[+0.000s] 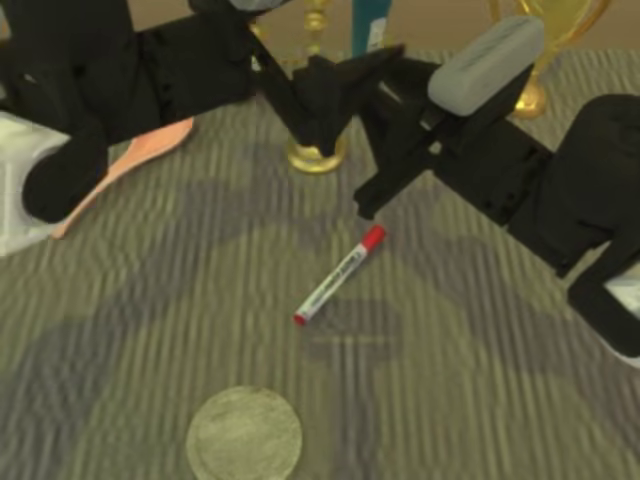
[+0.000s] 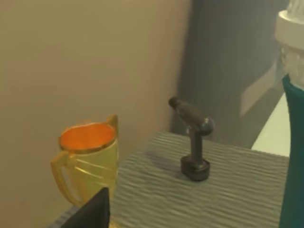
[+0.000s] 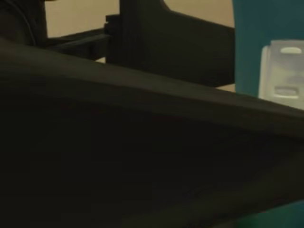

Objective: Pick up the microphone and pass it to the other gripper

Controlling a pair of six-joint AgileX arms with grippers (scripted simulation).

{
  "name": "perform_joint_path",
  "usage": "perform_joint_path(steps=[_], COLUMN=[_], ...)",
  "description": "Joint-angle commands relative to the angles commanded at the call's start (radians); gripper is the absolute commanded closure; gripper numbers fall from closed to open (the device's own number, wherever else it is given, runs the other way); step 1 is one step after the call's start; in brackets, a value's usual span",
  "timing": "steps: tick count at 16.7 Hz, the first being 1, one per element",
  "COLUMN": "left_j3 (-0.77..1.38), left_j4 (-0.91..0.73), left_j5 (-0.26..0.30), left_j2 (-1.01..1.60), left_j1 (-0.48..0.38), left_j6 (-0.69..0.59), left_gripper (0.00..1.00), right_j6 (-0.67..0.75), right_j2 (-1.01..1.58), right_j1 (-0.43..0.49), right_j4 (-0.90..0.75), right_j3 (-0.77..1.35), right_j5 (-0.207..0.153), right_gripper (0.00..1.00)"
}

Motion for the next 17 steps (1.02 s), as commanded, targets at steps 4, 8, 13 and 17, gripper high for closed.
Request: perform_joint_path(steps=[4, 8, 13, 17], left_j3=[0.055, 0.055, 0.055, 0.055], left_j4=[0.016, 0.016, 0.016, 0.016], left_j5=[-0.048, -0.048, -0.048, -0.048], left_j2=[0.069, 0.069, 0.069, 0.069], left_j1=[-0.049, -0.049, -0.049, -0.049], left_j6=[-0.002, -0.002, -0.002, -0.002], left_gripper=[0.0, 0.08, 0.45, 0.75], right_j6=[0.0, 0.0, 0.0, 0.0], right_j2=[0.0, 0.0, 0.0, 0.0], right_j1=[0.0, 0.0, 0.0, 0.0], right_j4=[0.0, 0.0, 0.0, 0.0], right_j3=[0.0, 0.0, 0.0, 0.0], right_j5=[0.0, 0.0, 0.0, 0.0], right_gripper=[1.0, 1.0, 1.0, 1.0])
